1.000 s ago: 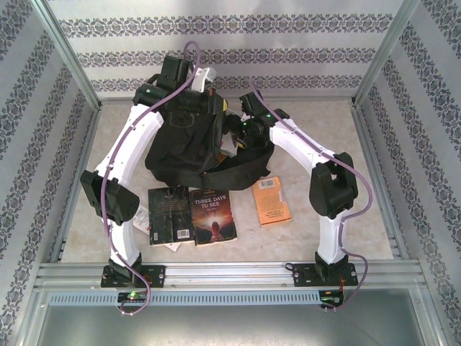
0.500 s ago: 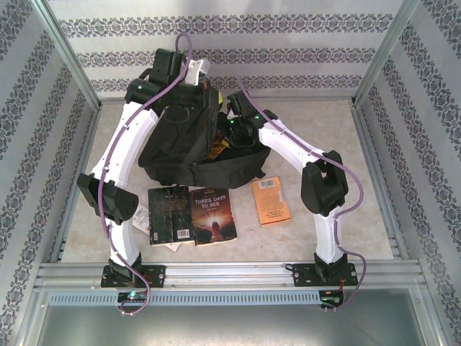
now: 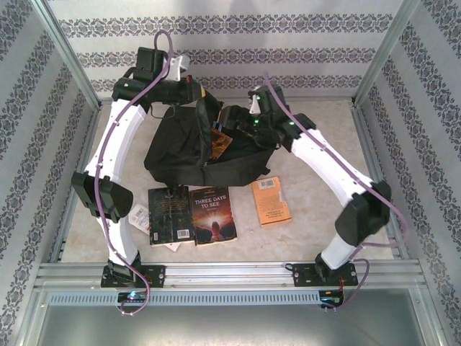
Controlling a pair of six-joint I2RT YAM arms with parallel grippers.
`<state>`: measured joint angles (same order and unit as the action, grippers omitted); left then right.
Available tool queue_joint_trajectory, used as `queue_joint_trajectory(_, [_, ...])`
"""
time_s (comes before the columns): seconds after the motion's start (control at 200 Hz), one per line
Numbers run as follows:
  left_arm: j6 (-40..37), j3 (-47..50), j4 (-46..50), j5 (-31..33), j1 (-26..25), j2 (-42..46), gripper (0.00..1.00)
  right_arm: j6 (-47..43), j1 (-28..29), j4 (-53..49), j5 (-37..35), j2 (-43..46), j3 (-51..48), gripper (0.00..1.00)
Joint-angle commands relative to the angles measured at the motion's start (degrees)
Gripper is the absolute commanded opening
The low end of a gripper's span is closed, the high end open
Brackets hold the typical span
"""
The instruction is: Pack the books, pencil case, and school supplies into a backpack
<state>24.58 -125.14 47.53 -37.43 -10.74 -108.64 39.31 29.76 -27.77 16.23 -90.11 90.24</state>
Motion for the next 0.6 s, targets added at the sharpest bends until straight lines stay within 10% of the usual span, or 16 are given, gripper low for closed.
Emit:
queue_joint_trajectory(0.0, [2.04,-2.29,-7.74,0.52,0.94,0.91,0.0,-6.41,0.97,-3.97,-2.45,1.91,-4.26,0.91])
queue_joint_trajectory(0.445, [1.89,-10.92,-2.26,-3.33,-0.79,-10.8,0.01,-12.12,8.37,-4.89,-6.13,7.21,-21.11,0.92])
queue_joint_trajectory(0.595, [-0.89,-10.7,2.26,-0.71,-2.61,-11.15,0.26,-11.8,8.27,-3.96,-7.96,6.69,-22.18,0.92])
